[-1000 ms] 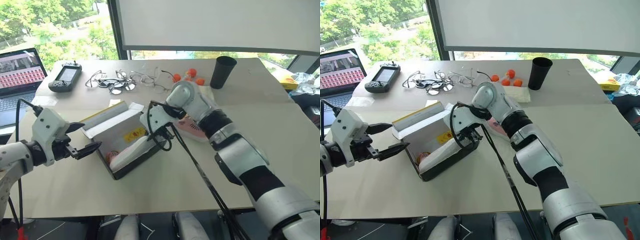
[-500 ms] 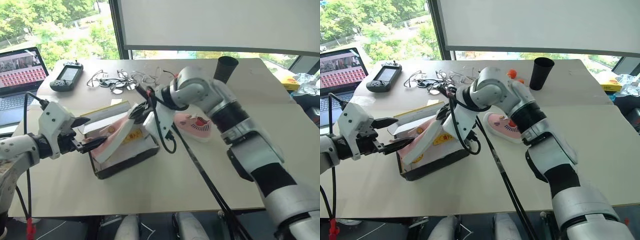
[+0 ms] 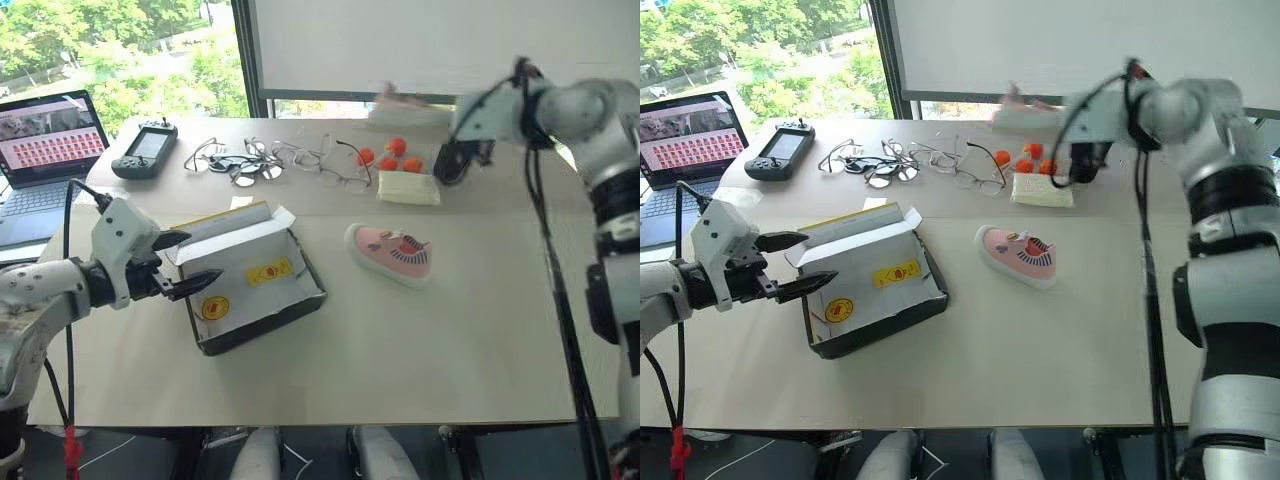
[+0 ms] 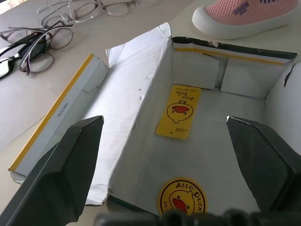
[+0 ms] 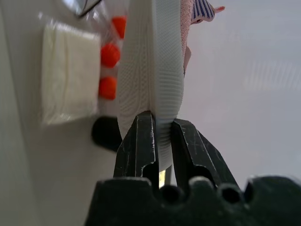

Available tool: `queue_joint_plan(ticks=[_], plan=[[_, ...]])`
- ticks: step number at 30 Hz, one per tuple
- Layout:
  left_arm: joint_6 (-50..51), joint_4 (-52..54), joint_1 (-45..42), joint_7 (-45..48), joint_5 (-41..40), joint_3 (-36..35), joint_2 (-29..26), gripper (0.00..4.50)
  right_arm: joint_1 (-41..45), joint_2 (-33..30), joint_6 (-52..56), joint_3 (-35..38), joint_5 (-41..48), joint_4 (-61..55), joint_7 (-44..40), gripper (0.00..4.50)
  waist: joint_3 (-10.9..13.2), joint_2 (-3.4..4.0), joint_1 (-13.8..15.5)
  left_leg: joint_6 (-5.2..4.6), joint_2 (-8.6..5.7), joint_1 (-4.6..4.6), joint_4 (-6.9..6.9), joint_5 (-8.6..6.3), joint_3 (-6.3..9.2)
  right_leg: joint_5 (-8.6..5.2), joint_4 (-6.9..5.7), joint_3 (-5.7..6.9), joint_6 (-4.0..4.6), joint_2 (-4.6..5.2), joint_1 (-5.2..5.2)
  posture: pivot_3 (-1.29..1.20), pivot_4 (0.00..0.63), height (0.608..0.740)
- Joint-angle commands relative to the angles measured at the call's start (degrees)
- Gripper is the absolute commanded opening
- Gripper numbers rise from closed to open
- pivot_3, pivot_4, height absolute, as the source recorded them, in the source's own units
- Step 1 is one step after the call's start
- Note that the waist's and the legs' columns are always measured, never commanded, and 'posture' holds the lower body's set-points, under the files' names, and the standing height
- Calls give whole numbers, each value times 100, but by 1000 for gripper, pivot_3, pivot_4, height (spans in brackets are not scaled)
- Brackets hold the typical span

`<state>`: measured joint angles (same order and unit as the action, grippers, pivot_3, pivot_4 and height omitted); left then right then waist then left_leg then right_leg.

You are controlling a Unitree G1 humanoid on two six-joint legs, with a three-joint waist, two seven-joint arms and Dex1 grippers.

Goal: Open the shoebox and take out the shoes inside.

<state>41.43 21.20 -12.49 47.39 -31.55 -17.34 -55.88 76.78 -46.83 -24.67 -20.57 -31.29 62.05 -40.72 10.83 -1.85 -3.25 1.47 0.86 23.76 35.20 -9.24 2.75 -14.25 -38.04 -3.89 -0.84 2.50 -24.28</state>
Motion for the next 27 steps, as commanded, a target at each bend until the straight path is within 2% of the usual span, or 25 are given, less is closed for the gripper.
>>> queue_joint_plan(ticks=[1,3,5,9,13,19,24,27], plan=[[-226,-101,-257,91,99,101,-52,4500,-581,-6,-273,280,119,-308,1147,134,1,3,-109,0,0,1,0,0,-4,0,-4,-6,0,-1,-5,0,150,724],[-279,-178,-334,100,149,208,-16,4500,-1225,36,-530,200,-92,-568,1901,134,1,3,-165,-1,1,-1,-2,0,-10,0,-9,-12,0,-2,-6,0,150,724],[-318,-218,-355,124,161,248,-4,4500,-1573,112,-552,258,-90,-781,2265,134,2,4,-225,-1,0,0,-5,1,-9,0,-9,-13,0,-2,-8,0,150,724],[-369,-265,-347,148,197,268,-1,4500,-1974,110,-491,198,-248,-1113,2503,134,4,7,-247,-1,-1,1,1,1,-10,1,-13,-17,-2,-2,-8,0,150,724],[-421,-333,-344,156,232,282,12,4500,-2563,87,-398,411,365,-1605,1631,99,3,6,-216,-1,0,-2,3,1,-1,-1,-5,-7,-4,-3,3,0,150,724],[-519,-526,-335,232,305,303,10,4500,-2838,-290,270,1054,1537,-2468,202,90,4,6,-168,-1,-4,1,14,1,-1,1,-5,-7,-10,1,8,0,150,724],[-618,-688,-406,281,369,412,37,4500,-2982,-574,441,1191,1557,-2764,-11,88,4,6,-161,-2,0,-2,13,0,0,1,-5,-6,-11,-2,8,0,150,724],[-656,-760,-523,290,400,527,92,4500,-2902,-525,381,1130,1103,-2790,593,88,4,6,-163,-2,-1,-2,14,0,-2,1,-5,-7,-10,-1,9,0,150,724]])
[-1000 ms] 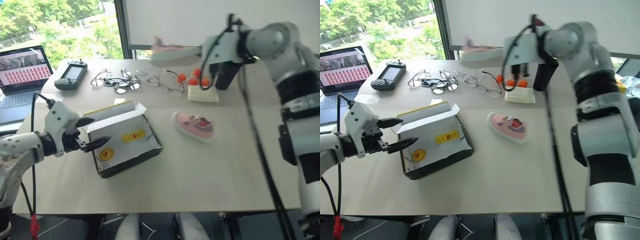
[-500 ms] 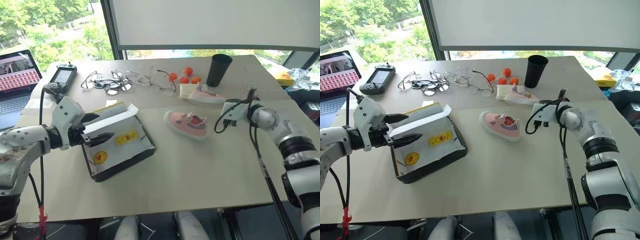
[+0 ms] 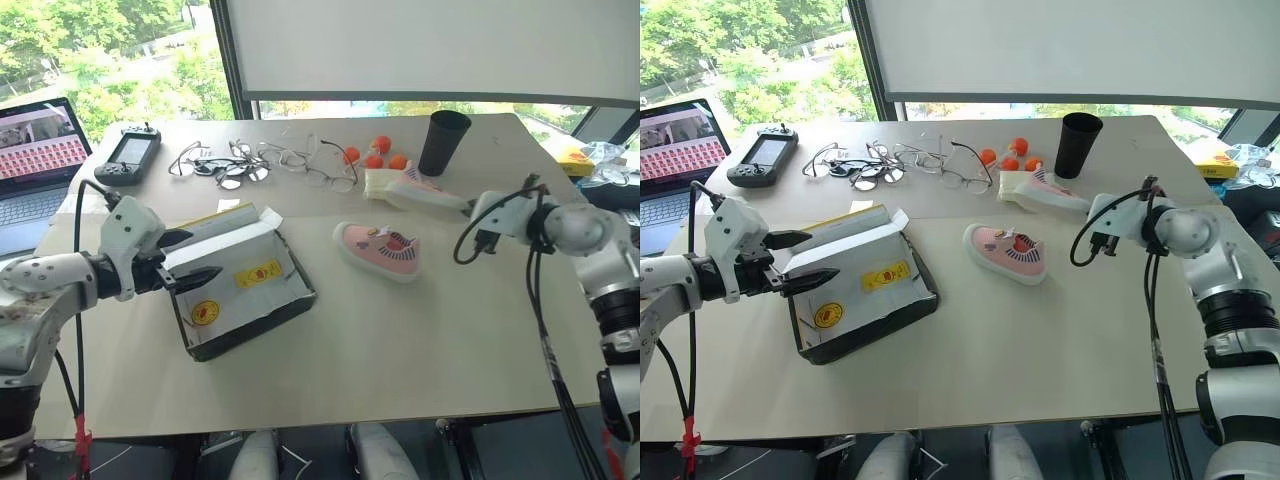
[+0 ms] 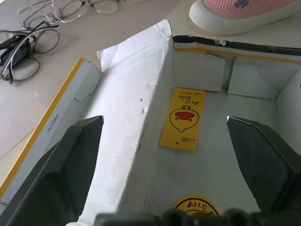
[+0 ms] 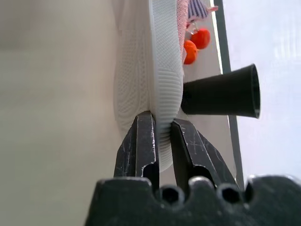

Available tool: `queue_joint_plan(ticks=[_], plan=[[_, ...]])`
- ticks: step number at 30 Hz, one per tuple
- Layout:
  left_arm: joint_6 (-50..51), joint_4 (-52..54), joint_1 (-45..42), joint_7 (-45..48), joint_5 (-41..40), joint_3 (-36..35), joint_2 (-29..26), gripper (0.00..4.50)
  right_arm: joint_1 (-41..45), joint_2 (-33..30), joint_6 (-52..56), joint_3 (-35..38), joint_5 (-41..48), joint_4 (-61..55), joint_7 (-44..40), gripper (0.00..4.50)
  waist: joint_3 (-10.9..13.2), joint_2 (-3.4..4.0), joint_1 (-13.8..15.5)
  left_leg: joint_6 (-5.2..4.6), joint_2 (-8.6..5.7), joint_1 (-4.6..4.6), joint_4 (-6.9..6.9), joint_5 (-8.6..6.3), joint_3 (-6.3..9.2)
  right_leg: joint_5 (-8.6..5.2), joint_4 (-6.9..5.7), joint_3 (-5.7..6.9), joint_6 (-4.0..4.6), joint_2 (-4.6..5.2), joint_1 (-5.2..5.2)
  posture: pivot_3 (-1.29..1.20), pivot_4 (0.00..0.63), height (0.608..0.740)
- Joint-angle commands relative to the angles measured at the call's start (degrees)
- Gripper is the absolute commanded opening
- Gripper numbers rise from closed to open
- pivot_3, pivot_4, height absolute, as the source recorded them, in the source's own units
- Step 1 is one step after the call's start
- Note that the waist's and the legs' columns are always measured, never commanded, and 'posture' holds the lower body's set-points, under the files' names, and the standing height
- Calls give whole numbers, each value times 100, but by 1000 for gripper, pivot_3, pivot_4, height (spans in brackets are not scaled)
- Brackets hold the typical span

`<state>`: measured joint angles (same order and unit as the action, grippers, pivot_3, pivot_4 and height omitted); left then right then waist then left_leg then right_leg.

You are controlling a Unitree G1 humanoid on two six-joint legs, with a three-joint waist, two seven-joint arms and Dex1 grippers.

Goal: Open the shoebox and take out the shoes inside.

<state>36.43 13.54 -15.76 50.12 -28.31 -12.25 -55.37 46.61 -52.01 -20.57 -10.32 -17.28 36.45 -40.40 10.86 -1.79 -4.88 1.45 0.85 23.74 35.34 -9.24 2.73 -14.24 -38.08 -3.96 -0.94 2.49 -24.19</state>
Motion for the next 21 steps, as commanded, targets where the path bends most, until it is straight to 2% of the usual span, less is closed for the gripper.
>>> queue_joint_plan(ticks=[1,7,11,13,16,21], plan=[[-163,-9,-216,23,82,33,52,4500,194,13,-49,52,-499,-208,798,88,0,0,-3,0,-1,0,0,0,-2,0,-2,-2,0,0,-2,0,150,724],[-193,-94,-317,61,146,110,84,4500,512,307,-370,-532,-1558,-62,1700,88,0,0,-29,0,0,3,-1,0,-5,0,-2,-4,0,-1,-9,0,150,724],[-199,-101,-378,49,165,150,130,4500,492,726,-529,-1099,-2122,384,2029,88,-2,-3,-31,0,0,0,-1,0,-3,0,-2,-3,0,-2,-3,0,150,724],[-182,-67,-351,41,160,108,119,4500,403,789,-678,-1214,-2117,439,1948,1092,-2,-3,-21,0,-2,2,0,0,-2,0,-2,-2,0,0,-5,0,150,724],[-154,-10,-218,37,150,-19,65,4500,334,762,-787,-1223,-1977,285,1664,2015,-2,-3,10,0,-4,8,0,0,-1,0,1,-2,0,2,-6,0,150,724],[-81,87,73,34,109,-313,-42,4500,178,299,-447,-757,-913,-327,82,3636,-1,-1,23,0,0,4,1,0,1,0,-2,-1,0,-1,-5,0,150,724]])
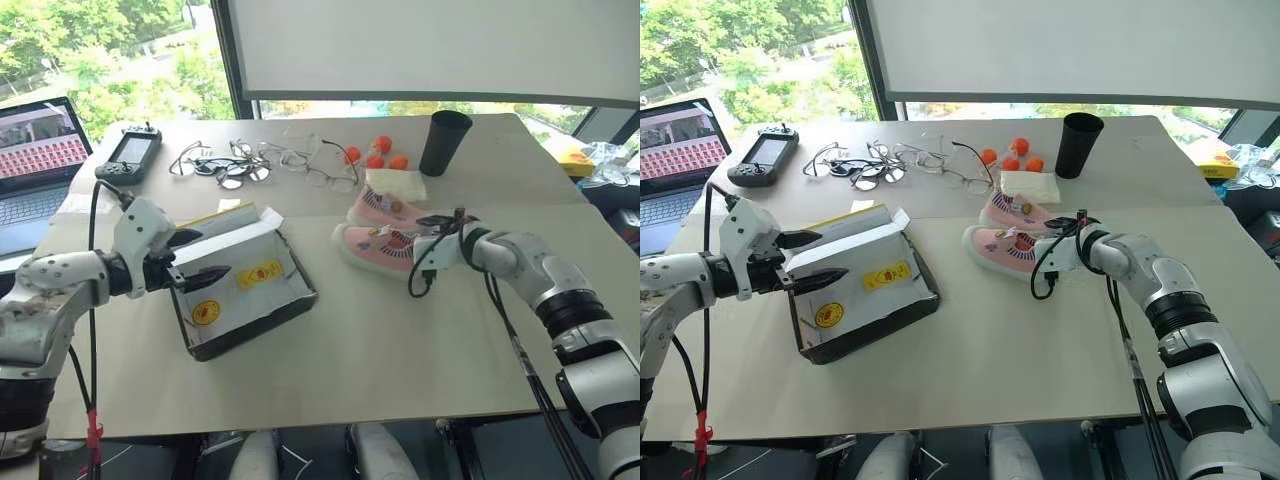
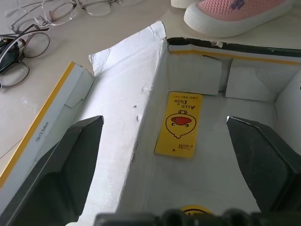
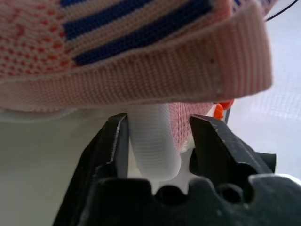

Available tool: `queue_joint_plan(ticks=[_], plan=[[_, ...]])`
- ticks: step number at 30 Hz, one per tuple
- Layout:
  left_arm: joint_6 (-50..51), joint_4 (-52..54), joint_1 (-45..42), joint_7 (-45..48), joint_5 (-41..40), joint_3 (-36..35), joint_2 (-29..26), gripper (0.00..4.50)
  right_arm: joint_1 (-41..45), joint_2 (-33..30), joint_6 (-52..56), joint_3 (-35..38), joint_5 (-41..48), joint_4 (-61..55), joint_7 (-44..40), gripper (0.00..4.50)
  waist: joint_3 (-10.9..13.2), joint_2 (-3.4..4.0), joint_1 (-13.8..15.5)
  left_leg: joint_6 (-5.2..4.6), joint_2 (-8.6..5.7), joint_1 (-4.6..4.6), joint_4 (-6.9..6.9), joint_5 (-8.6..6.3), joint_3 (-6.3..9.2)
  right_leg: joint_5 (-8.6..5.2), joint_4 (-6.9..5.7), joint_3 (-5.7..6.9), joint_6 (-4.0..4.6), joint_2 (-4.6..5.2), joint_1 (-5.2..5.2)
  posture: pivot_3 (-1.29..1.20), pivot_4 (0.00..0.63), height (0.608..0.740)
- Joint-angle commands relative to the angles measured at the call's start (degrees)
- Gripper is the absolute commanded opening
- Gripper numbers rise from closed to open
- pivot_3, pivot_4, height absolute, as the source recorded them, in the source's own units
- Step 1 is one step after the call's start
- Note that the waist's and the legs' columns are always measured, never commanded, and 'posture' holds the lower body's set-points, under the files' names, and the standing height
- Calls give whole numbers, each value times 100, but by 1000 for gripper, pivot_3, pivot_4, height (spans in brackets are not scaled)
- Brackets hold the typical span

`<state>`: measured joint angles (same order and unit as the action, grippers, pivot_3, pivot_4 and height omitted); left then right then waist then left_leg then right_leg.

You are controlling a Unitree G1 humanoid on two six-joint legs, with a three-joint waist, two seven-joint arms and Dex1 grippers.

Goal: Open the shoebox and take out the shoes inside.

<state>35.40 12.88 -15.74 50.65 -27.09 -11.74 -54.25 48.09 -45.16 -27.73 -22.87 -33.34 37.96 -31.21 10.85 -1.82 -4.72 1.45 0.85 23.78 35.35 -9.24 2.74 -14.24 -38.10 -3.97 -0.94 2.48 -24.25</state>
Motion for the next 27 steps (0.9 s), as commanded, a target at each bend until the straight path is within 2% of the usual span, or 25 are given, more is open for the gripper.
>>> queue_joint_plan(ticks=[1,2,5,7,8,11,13,14,16,18,22,27], plan=[[27,166,103,-24,-16,-399,-158,4500,7,-453,373,569,839,-569,-1047,4053,1,1,28,0,0,1,0,0,0,0,0,0,0,1,-1,0,150,724],[46,147,130,-67,-45,-479,-123,4500,2,-571,735,782,1213,-646,-1466,4439,1,1,40,0,-1,1,0,0,0,0,1,0,0,2,1,0,150,724],[105,-2,187,-277,-213,-847,107,4500,-37,-688,1907,1497,2238,-756,-2194,4439,1,1,74,0,0,-4,7,0,1,0,0,2,0,2,10,0,150,724],[118,-155,245,-455,-326,-1175,315,4500,-122,-604,2531,1988,2718,-835,-2128,4439,1,1,79,0,1,-9,8,0,2,0,-1,5,0,2,15,0,150,724],[-30,-361,305,-669,-305,-1423,518,4500,-252,-426,2598,2343,2961,-849,-1740,4439,0,1,79,-1,3,-9,8,0,3,0,0,6,0,1,16,0,150,724],[-734,-1251,534,-1694,65,-2114,1250,4500,-626,174,3686,3137,3457,-1032,-727,4439,-10,-7,62,-4,6,-23,5,-3,0,1,-2,4,2,0,22,0,150,724],[-1268,-1493,761,-2234,510,-2205,1549,4500,-825,591,4297,3614,3787,-1254,-166,4439,-16,-14,51,-8,10,-37,3,-5,-4,2,-3,2,3,-3,31,0,150,724],[-1450,-1498,851,-2585,671,-2252,1755,4500,-908,819,4545,3887,3819,-1336,409,4439,-16,-14,61,-8,10,-38,1,-5,-5,2,-4,0,4,-2,31,0,150,724],[-1328,-1375,946,-3133,745,-2281,2114,4500,-1009,1208,4998,4481,3967,-1417,1459,4439,-16,-14,109,-8,3,-24,5,-5,-4,3,-7,-2,4,6,21,0,150,724],[-1272,-1142,999,-3349,693,-2248,2388,4500,-1126,1530,5181,4993,4389,-1593,1833,4439,-16,-14,196,-7,0,2,29,-5,2,7,-11,2,-3,9,10,0,150,724],[-1702,-828,1027,-3818,948,-1981,2906,4500,-1821,1938,4356,4691,4136,-1911,2022,4439,-32,-32,316,-7,-2,14,50,-6,8,12,-3,11,-11,10,19,0,150,724],[-1790,-628,1096,-4058,1028,-1751,3239,4500,-2417,2062,4159,4033,3699,-2097,2121,4439,-73,-41,263,-7,-1,3,50,-9,0,13,-3,4,-11,8,25,0,150,724]])
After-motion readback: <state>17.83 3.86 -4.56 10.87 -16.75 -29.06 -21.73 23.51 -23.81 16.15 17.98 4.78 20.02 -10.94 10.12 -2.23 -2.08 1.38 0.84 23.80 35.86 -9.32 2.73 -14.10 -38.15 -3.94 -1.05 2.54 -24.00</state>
